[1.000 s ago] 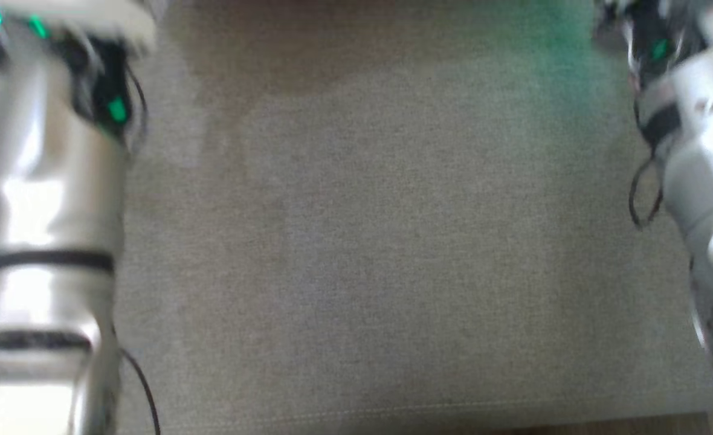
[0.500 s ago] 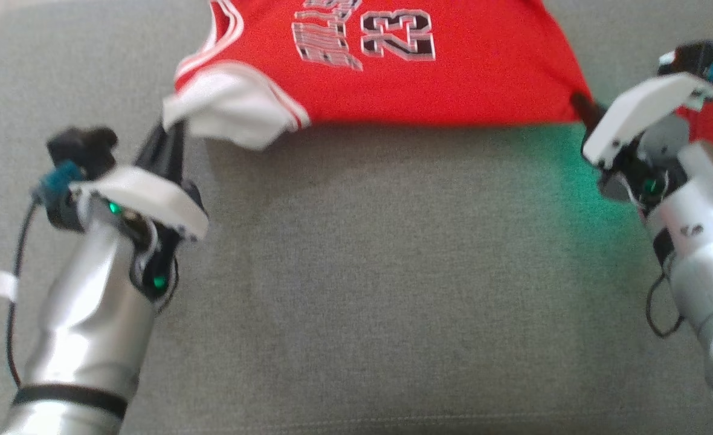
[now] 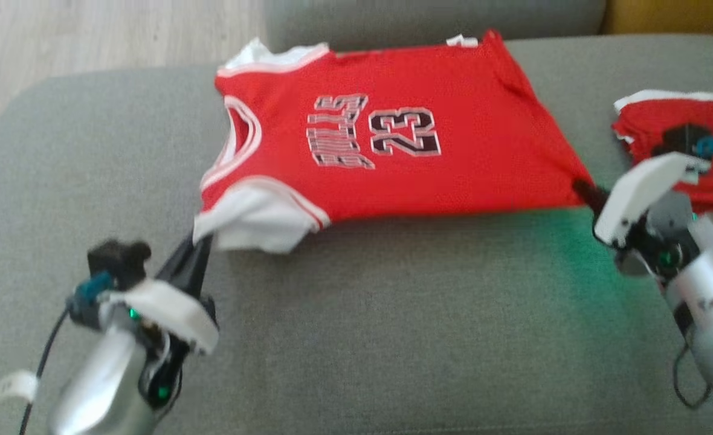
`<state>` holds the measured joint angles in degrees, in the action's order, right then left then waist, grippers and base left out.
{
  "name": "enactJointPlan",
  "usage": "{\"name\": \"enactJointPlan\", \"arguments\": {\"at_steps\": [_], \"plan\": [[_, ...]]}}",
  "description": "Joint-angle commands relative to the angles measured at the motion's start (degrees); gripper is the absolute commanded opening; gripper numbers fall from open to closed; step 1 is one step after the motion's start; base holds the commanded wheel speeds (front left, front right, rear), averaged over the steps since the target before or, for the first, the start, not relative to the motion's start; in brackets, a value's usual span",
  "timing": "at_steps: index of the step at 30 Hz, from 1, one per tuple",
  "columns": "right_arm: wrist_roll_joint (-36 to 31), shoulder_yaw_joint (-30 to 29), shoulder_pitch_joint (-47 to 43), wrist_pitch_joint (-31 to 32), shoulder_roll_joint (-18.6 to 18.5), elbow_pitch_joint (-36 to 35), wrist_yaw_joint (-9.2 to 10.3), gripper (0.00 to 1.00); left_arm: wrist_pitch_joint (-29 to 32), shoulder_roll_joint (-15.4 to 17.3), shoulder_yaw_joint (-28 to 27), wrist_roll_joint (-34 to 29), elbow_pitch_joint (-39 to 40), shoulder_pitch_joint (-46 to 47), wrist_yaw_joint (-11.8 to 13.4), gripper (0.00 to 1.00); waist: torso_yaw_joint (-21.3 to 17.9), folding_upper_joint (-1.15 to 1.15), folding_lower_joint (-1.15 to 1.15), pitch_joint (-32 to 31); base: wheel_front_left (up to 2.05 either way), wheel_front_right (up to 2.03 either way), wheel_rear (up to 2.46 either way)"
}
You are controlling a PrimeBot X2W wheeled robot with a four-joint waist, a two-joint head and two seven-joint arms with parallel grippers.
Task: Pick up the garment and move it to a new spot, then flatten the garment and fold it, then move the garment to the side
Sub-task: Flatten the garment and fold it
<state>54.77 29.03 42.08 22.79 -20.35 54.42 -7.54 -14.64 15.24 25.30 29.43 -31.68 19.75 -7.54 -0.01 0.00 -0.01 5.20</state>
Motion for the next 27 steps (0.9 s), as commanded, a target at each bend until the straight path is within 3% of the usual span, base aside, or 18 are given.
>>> {"name": "enactJointPlan", "arguments": {"at_steps": [1, 7, 12, 27], "plan": [[0.7, 0.1, -0.7, 0.4, -1.5, -2.4, 0.05, 0.00, -0.4, 2.7, -1.9, 0.3, 2.7, 0.5, 0.1, 0.00, -0.1, 0.00, 0.01, -1.6, 0.00, 0.00, 0.00], [1.4, -1.7, -7.2, 4.4, -4.5, -7.9, 0.05, 0.00, -0.3, 4.8, 0.0, -0.4, 8.3, -6.6, 0.1, 0.00, -0.1, 0.00, 0.01, -3.2, 0.00, 0.00, 0.00], [-0.6, -5.2, -9.1, 6.0, -4.9, -11.4, 0.05, 0.00, 1.4, 6.4, 0.4, -1.1, 12.4, -7.3, 1.0, 0.00, -0.3, 0.00, 0.01, -2.7, 0.00, 0.00, 0.00], [-16.2, -18.3, 0.2, 10.2, 3.5, -8.8, 0.05, 0.00, 5.9, 8.3, 2.5, -4.3, 9.3, 6.7, 0.8, 0.00, -1.7, 0.00, 0.01, 3.3, 0.00, 0.00, 0.00]]}}
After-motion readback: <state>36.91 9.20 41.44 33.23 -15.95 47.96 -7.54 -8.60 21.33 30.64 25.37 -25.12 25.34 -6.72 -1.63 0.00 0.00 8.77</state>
